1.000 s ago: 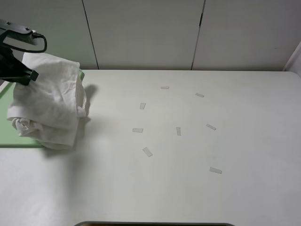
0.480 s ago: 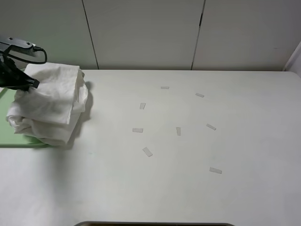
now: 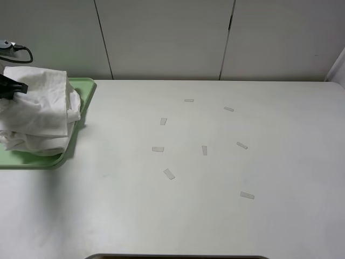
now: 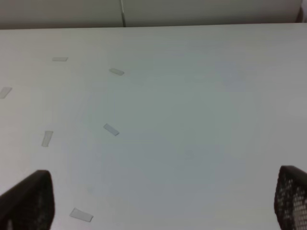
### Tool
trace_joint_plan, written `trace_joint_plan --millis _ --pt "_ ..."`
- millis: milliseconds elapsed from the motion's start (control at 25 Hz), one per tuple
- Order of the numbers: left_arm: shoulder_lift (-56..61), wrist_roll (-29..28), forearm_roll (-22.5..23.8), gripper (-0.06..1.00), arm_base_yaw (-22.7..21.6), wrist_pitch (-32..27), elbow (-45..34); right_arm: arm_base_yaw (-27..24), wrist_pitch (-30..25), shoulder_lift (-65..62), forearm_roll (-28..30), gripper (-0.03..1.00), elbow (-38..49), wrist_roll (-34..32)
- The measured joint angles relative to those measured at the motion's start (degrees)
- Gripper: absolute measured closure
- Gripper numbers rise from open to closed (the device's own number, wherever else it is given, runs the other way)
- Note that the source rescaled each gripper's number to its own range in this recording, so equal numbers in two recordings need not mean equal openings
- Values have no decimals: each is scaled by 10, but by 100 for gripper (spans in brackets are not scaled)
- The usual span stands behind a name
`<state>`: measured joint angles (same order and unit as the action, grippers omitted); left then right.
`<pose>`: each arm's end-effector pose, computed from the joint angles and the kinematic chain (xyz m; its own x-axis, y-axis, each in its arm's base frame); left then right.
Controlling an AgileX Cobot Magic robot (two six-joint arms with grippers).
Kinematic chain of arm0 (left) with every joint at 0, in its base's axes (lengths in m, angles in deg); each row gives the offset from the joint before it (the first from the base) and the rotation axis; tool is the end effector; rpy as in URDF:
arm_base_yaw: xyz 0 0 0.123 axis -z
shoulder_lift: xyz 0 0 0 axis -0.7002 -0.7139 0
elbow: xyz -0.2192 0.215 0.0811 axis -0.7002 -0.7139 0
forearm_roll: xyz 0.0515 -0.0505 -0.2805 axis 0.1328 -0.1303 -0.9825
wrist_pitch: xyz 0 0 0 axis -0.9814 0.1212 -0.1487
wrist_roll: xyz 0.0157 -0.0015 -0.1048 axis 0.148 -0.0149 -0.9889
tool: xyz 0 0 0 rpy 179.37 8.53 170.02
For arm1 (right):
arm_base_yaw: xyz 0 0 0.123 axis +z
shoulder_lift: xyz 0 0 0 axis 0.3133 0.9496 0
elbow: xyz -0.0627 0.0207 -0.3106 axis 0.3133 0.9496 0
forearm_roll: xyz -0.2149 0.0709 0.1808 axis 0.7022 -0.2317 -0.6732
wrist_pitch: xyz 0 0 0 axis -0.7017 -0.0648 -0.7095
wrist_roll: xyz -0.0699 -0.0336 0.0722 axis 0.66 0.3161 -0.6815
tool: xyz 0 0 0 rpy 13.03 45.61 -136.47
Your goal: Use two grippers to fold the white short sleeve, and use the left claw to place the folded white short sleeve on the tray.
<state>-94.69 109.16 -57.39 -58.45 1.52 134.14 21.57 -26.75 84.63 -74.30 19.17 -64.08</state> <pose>0.4026 0.0997 0.1767 -0.7255 0.1337 -0.6751 -0.0166 0.9773 0.2114 0.0102 0.0016 0.2918 -0.4192 -0.0065 -0.9079 -0.0590 0.9981 0.0200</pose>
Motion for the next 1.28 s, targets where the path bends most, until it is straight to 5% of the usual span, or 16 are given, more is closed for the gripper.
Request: trace_joint_plan --millis 280,400,440,480,520,720,960,1160,1280 --pt "-1 -21 0 87 -5 10 2 0 0 0 0 -3 0 0" --pt "-1 -25 0 52 -5 22 4 0 0 0 0 -3 0 0" --pt "-1 -25 0 52 -5 22 4 0 0 0 0 -3 0 0" --pt "-1 -45 -2 19 -5 29 4 0 0 0 0 -3 0 0" --pt "-1 -58 -5 8 -5 33 4 0 0 0 0 -3 0 0" --pt "16 -87 -7 -4 -1 31 4 0 0 0 0 -3 0 0" --pt "65 -90 -7 -5 6 18 4 0 0 0 0 -3 0 0" --pt "145 -91 -7 -5 10 -24 4 0 0 0 0 -3 0 0" --pt "270 -91 -7 -5 10 -107 4 0 0 0 0 -3 0 0"
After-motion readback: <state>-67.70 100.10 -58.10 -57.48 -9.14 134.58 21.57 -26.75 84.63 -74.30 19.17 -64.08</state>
